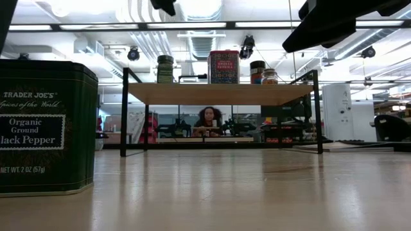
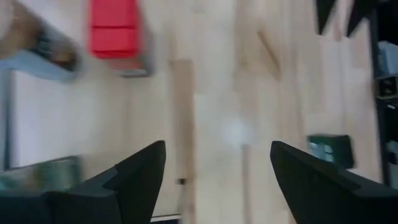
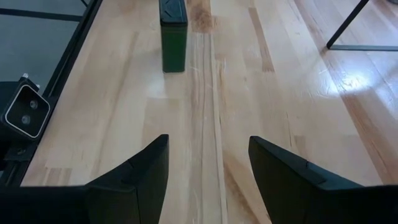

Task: Shelf spices
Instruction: Put the black seasoning can on the shelf

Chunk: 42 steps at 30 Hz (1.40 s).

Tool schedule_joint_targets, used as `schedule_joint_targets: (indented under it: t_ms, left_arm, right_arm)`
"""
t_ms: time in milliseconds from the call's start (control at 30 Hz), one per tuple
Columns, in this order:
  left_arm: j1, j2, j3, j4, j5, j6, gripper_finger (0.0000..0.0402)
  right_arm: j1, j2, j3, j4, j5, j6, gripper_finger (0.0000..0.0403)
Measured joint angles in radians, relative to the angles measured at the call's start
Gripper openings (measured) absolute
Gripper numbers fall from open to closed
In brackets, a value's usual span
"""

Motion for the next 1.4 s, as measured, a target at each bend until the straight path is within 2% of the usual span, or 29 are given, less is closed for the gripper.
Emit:
schedule_joint_targets:
  t_ms: [333, 600, 733, 1033, 1400]
  left_arm:
    - [-0.314, 0.001, -0.125, 0.093, -0.009, -0.231, 0.0261]
    - [-0.495, 0.001, -0.282, 0.202, -0.096, -0.437, 0.025]
    - [-0.548, 0.001, -0.37, 0.257, -0.125, -0.523, 0.0244]
    - [-0.632, 0.001, -0.555, 0.537, -0.108, -0.593, 0.0233]
    - [-0.676, 0.001, -0.686, 0.673, -0.108, -0.692, 0.0244]
  right_arm:
    - [0.0, 0.0, -0.011, 0.0, 0.0, 0.004, 0.0199]
    - [0.0, 0.0, -0.013, -0.008, 0.036, -0.007, 0.0199]
    - [0.0, 0.0, -0.013, -0.014, 0.068, -0.012, 0.0199]
    - [-0.001, -0.001, -0.013, -0.016, 0.114, -0.027, 0.0199]
    - [-0.001, -0.002, -0.013, -0.021, 0.127, -0.025, 0.0199]
